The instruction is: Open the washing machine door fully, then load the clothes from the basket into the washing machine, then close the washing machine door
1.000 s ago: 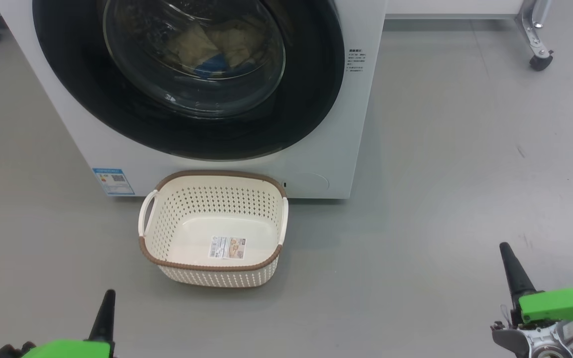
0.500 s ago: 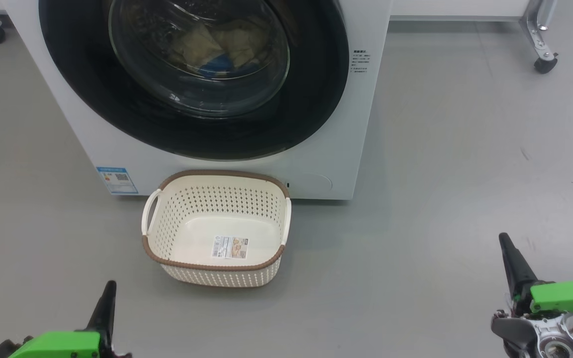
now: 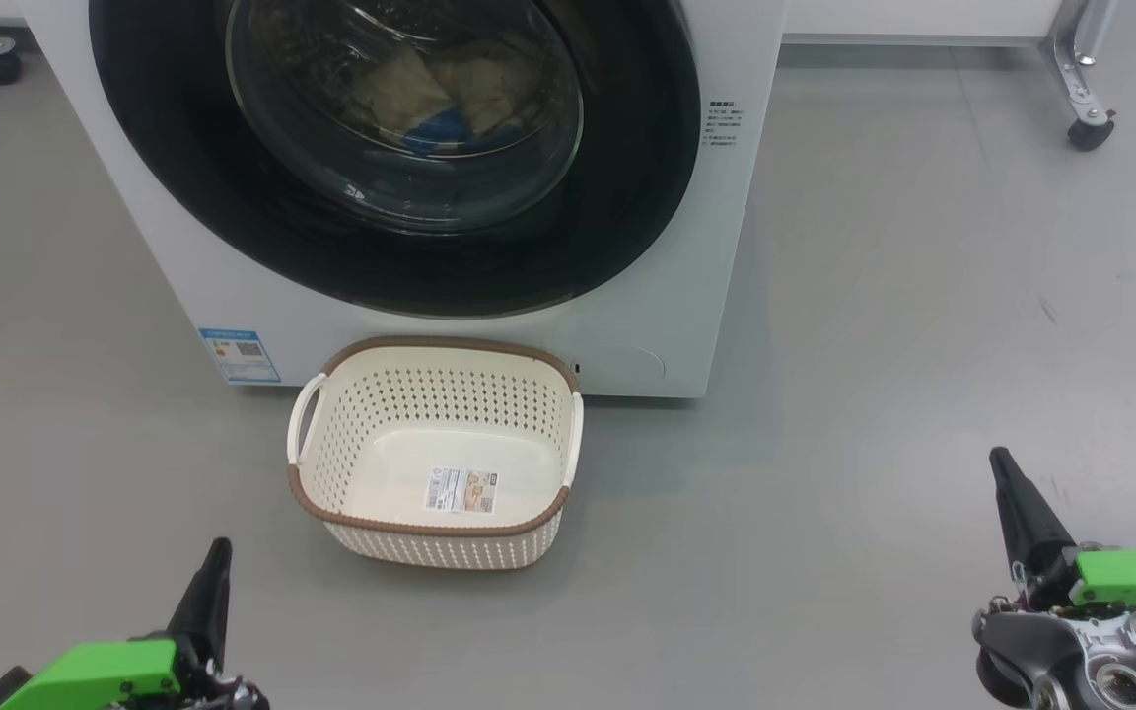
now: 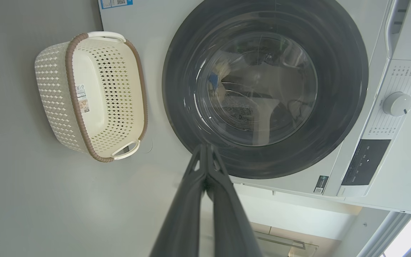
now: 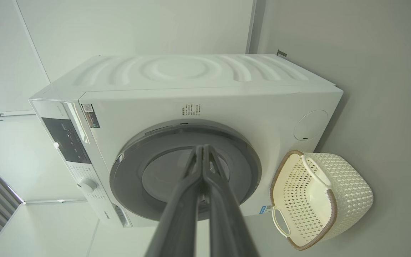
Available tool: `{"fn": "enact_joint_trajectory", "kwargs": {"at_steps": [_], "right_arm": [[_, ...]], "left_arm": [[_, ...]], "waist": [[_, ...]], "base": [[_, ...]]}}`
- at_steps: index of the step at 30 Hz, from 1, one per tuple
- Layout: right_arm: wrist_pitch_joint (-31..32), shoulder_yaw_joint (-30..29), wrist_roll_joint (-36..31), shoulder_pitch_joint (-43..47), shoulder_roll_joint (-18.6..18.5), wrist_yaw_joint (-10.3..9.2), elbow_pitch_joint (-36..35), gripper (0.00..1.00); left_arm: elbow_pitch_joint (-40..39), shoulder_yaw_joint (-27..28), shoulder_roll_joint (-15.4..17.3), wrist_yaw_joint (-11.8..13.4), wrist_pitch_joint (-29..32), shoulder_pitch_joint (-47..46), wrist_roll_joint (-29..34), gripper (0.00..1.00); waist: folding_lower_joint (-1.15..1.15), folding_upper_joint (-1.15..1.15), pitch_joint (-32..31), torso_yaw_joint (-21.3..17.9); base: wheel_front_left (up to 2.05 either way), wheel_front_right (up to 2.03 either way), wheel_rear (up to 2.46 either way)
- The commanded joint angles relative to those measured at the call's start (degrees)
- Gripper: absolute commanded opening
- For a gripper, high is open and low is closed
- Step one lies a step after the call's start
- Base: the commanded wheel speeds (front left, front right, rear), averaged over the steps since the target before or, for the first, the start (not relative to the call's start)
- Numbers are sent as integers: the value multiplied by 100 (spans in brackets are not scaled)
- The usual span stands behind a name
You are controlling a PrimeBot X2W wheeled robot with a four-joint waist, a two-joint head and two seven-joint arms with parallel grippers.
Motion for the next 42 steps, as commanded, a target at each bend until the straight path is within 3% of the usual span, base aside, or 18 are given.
{"fn": "enact_joint_trajectory", "kwargs": {"at_steps": [1,42], "right_arm": [[81,89,174,-344,-142,-16,-181,0],[106,58,149,-347,-120,-16,-180,0]], "left_arm": [[-134,225,45,-3,57,-317,-148,0],[-132,284,4,-3,104,-322,-99,0]], "waist": [[0,0,-1,5],[0,0,-1,5]], "base": [[0,0,0],[0,0,0]]}}
